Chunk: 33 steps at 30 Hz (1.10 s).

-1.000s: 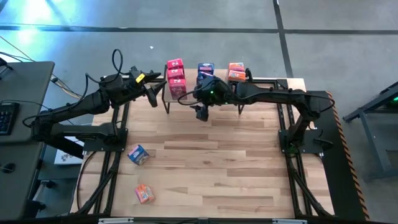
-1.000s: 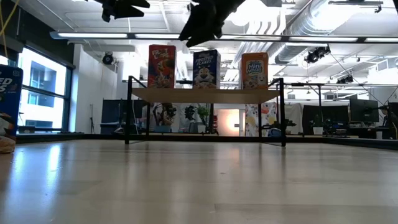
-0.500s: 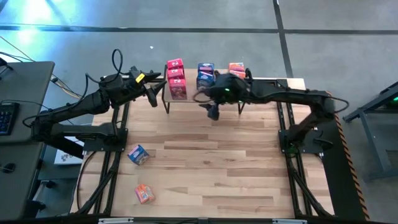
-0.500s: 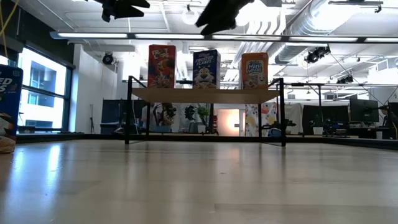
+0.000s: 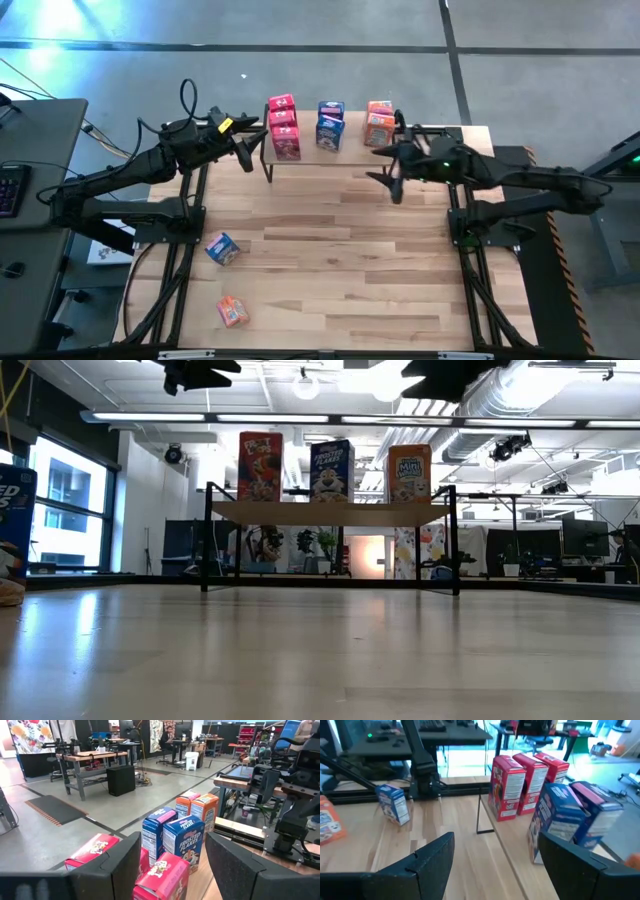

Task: Stack cereal on shelf
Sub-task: Put the blue cereal box on the shelf aligned with the other blue cereal boxes

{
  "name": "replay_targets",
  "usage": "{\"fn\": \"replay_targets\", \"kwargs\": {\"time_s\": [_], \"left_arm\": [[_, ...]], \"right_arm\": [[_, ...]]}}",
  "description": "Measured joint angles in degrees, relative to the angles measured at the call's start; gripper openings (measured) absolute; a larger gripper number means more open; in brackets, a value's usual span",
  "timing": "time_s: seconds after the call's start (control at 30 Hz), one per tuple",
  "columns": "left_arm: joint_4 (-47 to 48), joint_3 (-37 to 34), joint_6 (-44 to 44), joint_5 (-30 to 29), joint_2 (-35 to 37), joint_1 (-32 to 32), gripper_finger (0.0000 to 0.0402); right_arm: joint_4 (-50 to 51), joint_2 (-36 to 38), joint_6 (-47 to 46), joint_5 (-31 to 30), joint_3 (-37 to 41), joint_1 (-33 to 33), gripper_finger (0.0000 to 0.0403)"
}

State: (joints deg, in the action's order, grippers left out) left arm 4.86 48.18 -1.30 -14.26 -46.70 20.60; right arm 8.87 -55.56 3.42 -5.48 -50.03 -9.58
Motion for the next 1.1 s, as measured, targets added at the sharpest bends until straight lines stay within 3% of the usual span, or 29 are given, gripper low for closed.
{"fn": "replay_targets", "kwargs": {"time_s": [0.5, 1.1], "left_arm": [[0.0, 0.0, 0.0, 0.0, 0.0, 0.0, 0.0211], [0.0, 0.0, 0.0, 0.0, 0.0, 0.0, 0.0211]], "right_arm": [[-3.6, 25.1, -0.6, -0.1, 20.8, 0.0, 0.0281], [-14.7, 42.6, -6.5, 2.6, 43.5, 0.0, 0.0281]]}}
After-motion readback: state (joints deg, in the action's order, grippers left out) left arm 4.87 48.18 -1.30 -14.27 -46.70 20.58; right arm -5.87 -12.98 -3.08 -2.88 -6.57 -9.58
